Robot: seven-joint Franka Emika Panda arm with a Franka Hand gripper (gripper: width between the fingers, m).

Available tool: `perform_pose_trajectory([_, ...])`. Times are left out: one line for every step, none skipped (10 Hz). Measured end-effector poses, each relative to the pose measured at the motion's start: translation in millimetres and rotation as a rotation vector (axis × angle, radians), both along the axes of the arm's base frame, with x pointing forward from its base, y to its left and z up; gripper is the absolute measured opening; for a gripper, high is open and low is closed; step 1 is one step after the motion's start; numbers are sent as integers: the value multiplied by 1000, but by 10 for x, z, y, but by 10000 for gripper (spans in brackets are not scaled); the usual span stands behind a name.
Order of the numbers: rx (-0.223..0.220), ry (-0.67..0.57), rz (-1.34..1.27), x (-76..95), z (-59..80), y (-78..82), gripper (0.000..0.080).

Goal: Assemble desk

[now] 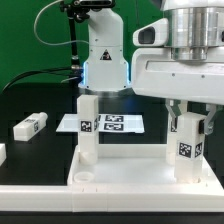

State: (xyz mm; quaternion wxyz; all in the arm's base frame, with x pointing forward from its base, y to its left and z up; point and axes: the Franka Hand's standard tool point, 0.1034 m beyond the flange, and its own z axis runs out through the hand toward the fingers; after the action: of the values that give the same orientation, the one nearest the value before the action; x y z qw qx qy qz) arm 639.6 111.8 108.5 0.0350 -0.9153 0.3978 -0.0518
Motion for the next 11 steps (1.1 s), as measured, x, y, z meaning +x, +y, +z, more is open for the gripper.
perform_pose_trajectory([13, 16, -114, -20, -2, 8, 292])
perform_pose_trajectory([43, 22, -273, -18, -1, -6, 292])
perform_pose_trajectory([83, 32, -445, -16, 1, -21, 292])
perform_pose_trajectory([124, 45, -583, -20, -2, -6, 292])
perform_pose_trajectory([160, 57, -713, -18, -2, 7, 292])
perform_pose_trajectory([199, 73, -866, -7, 9, 18, 292])
perform_pose_trajectory([225, 76, -998, 15, 14, -17, 292])
perform_pose_trajectory([235, 65, -1072, 27, 9, -49, 292])
perform_pose_trajectory([238, 63, -1113, 29, 8, -72, 292])
perform_pose_trajectory([245, 61, -1189, 43, 11, -117, 292])
perform_pose_trajectory([248, 57, -1211, 48, 11, -132, 292])
